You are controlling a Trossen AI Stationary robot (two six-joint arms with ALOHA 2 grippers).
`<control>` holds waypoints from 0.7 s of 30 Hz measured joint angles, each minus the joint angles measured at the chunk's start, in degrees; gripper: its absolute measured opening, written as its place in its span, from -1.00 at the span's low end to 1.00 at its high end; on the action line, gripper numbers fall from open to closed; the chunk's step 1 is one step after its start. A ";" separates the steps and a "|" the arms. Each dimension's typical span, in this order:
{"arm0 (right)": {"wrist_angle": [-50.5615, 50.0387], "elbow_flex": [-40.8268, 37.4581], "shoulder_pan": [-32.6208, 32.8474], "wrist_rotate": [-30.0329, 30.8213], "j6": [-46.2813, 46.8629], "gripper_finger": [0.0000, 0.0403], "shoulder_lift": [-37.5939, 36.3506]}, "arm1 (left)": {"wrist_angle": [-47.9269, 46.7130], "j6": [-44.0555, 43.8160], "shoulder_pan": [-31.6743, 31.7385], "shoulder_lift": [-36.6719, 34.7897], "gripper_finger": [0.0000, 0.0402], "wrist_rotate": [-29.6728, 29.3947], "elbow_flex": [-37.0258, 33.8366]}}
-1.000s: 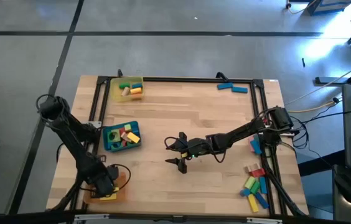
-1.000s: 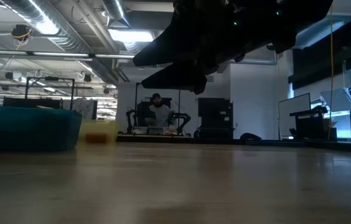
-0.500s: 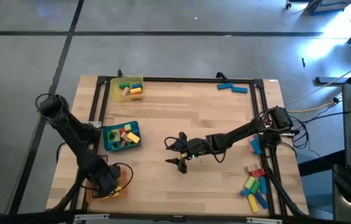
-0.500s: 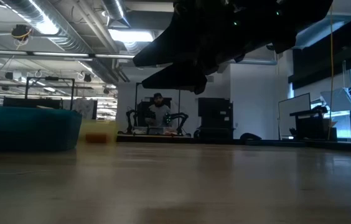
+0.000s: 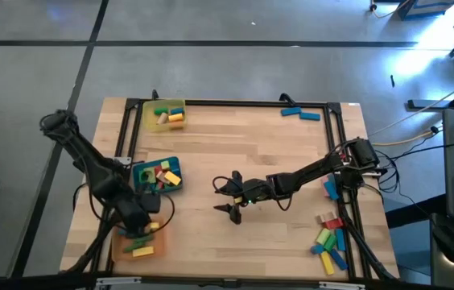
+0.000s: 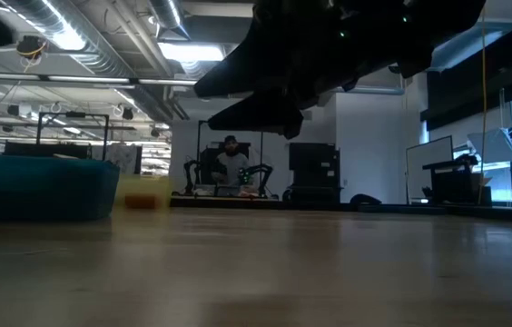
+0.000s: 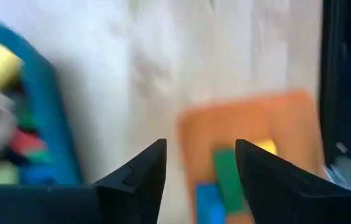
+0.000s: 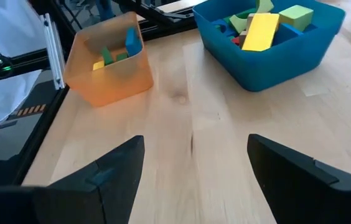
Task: Sort blocks by size
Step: Put the blue block into the orange bin
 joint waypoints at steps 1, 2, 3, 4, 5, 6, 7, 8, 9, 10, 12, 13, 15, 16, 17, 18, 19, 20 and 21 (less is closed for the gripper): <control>-0.22 0.00 -0.22 0.09 0.00 0.43 -0.03 | 0.21 1.89 0.87 -0.72 -0.13 -1.66 0.00; -1.35 0.00 -0.60 0.04 0.01 0.43 -0.40 | 0.62 3.84 1.81 -1.32 -0.13 -3.09 0.00; -3.02 -0.04 -1.05 0.08 0.01 0.43 -0.95 | 1.21 5.95 2.74 -1.82 -0.13 -4.47 0.00; -4.41 -0.04 -1.64 0.12 0.03 0.43 -1.53 | 1.64 8.06 3.70 -2.20 -0.13 -5.56 0.00; -6.80 -0.03 -2.32 0.18 0.07 0.43 -2.40 | 2.06 10.40 4.67 -2.54 -0.13 -6.36 -0.04; -9.43 -0.04 -3.01 0.45 0.07 0.43 -3.24 | 3.10 12.66 5.72 -2.95 -0.13 -6.61 -0.37; -11.50 -0.04 -3.79 0.68 0.09 0.43 -4.03 | 4.29 15.05 6.89 -3.29 -0.13 -6.64 -0.65; -13.92 -0.04 -4.60 0.68 0.10 0.43 -4.91 | 5.17 17.27 8.14 -3.48 -0.13 -6.66 -0.87; -16.24 -0.04 -5.47 0.71 -0.03 0.43 -5.83 | 5.99 19.32 9.31 -3.71 -0.13 -6.53 -1.29; -18.52 -0.04 -6.38 0.70 -0.22 0.43 -6.91 | 6.49 21.73 10.72 -3.86 -0.13 -6.37 -1.58; -22.39 0.02 -8.50 0.70 -0.60 0.43 -8.93 | 8.02 26.34 13.56 -3.91 -0.13 -6.22 -2.23; -25.12 0.02 -9.70 0.72 -0.90 0.43 -10.00 | 8.32 28.58 15.07 -3.95 -0.13 -6.26 -2.47; -29.70 0.00 -12.24 0.83 -1.76 0.43 -11.93 | 9.79 32.78 18.08 -3.99 -0.13 -6.23 -3.20; -32.07 0.00 -13.51 1.56 -1.93 0.42 -12.80 | 11.19 34.76 19.61 -4.00 -0.13 -5.95 -3.73; -34.65 0.00 -14.96 2.56 -2.04 0.43 -13.79 | 12.56 36.93 21.18 -4.01 -0.13 -5.42 -4.40; -37.19 0.00 -16.32 3.45 -2.06 0.42 -14.78 | 13.90 38.82 22.84 -4.08 -0.13 -4.11 -5.21; -39.30 0.00 -17.77 4.38 -2.06 0.42 -15.71 | 15.43 40.49 24.50 -4.12 -0.13 -2.27 -6.10; -41.52 0.00 -19.36 5.38 -2.06 0.42 -16.62 | 17.27 42.12 26.27 -4.16 -0.13 -0.09 -7.05; -43.67 0.00 -20.94 6.39 -2.08 0.42 -17.47 | 18.97 43.63 28.11 -4.17 -0.13 2.40 -7.97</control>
